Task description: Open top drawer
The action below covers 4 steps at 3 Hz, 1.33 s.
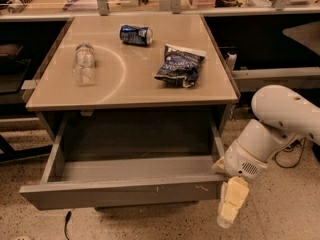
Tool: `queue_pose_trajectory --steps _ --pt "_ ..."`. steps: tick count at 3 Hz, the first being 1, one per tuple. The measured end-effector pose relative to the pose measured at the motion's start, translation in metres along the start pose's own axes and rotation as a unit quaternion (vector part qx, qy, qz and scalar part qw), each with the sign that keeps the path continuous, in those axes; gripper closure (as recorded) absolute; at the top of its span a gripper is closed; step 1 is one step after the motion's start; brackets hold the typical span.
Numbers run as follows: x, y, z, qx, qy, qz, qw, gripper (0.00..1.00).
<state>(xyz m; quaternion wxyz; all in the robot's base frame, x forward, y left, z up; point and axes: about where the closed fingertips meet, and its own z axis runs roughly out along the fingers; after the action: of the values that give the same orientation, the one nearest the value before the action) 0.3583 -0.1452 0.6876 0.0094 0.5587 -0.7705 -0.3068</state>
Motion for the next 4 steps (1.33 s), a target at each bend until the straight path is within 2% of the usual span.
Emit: queue_pose_trajectory --steps 3,4 --pt "0.012 0.012 0.011 -0.012 0.003 0.006 0.9999 0.00" --pt "0.021 0.019 0.013 0.001 0.003 0.020 0.9998 0.00"
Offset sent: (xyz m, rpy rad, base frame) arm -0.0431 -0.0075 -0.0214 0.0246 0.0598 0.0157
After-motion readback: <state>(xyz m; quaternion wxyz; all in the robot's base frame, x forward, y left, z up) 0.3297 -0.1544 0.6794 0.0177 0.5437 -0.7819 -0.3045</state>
